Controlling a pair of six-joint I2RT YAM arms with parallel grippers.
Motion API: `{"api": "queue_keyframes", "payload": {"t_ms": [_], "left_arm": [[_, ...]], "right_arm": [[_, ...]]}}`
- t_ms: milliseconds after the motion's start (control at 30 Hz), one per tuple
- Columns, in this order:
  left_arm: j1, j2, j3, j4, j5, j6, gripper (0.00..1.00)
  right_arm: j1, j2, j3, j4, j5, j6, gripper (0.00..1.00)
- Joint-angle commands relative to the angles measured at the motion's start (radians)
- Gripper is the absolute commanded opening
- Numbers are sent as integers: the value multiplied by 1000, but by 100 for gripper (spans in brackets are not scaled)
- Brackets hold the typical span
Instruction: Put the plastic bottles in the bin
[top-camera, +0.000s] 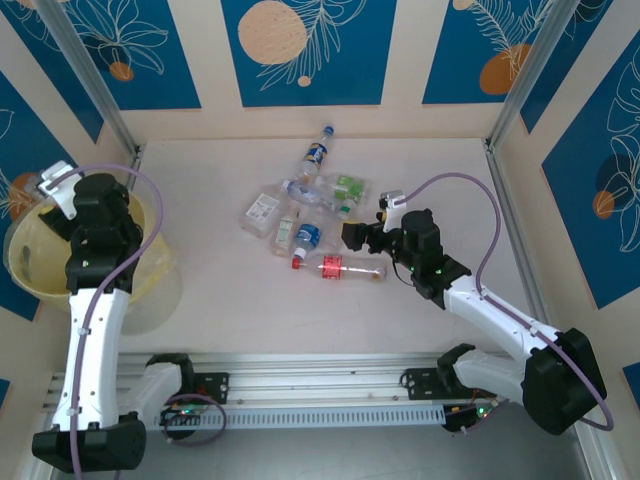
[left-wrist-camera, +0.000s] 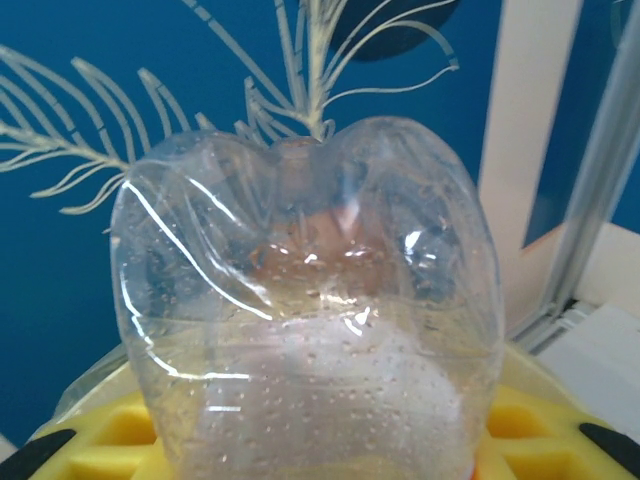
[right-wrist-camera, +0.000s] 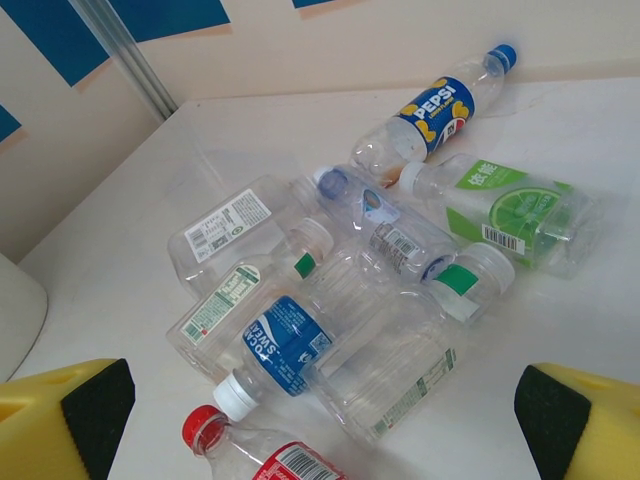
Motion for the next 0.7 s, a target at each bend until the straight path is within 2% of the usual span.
{"api": "queue_keyframes", "payload": {"t_ms": [0, 100, 167, 233, 333, 433, 533, 667], "left_arm": [[66, -7, -17, -48, -17, -100, 1], [113, 8, -29, -65, 26, -127, 5], [137, 22, -34, -66, 46, -141, 13], [160, 38, -30, -68, 52, -154, 28], [180, 62, -11, -89, 53, -180, 43], [189, 81, -5, -81, 38, -197, 65], [200, 111, 20, -60, 48, -169, 80], [202, 150, 94, -139, 92, -213, 98]], "right_arm": [[4, -6, 36, 0, 14, -30, 100], [3, 3, 45, 1, 7, -30, 100], [4, 9, 50, 1, 3, -29, 100], [5, 11, 52, 4, -1, -25, 100], [6, 12, 52, 4, -1, -22, 100], [6, 12, 53, 3, 1, -22, 100], [6, 12, 61, -3, -1, -28, 100], [8, 12, 64, -6, 3, -28, 100]]}}
